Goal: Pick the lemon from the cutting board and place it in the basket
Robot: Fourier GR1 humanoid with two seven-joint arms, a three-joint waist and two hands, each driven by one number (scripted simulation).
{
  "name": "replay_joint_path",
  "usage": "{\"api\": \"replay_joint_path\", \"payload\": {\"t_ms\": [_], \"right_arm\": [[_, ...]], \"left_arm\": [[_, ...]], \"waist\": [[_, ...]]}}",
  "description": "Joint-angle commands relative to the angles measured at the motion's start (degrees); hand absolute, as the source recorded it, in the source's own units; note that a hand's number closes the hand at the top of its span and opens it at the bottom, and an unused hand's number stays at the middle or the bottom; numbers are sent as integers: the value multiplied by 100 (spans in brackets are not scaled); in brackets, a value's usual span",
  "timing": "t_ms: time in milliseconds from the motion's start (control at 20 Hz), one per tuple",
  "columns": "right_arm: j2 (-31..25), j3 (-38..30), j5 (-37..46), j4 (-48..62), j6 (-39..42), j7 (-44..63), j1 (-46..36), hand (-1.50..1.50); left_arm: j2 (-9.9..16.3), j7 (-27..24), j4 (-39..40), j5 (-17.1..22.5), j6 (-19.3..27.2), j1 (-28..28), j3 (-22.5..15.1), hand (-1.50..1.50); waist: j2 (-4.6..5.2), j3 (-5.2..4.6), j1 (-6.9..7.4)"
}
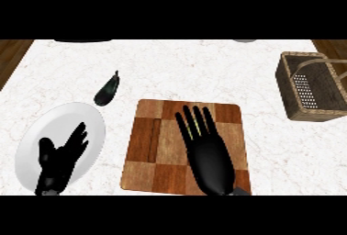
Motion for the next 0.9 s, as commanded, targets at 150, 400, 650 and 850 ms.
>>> {"api": "replay_joint_path", "payload": {"t_ms": [150,400,650,850], "right_arm": [[576,227,418,696,35,381,-115,-150],[496,-233,352,1049,42,188,-139,-150],[370,-757,121,1530,-256,-271,-423,-150],[323,-631,260,1636,-534,-362,-184,-150]], "left_arm": [[-27,422,323,-116,-47,-35,14,0],[-16,556,-62,-15,-150,205,111,0],[13,163,219,-102,-376,440,212,0],[-316,-22,315,-333,-229,433,57,0]], "waist": [[56,-88,-14],[49,-85,-4],[59,-86,20],[55,-86,0]]}}
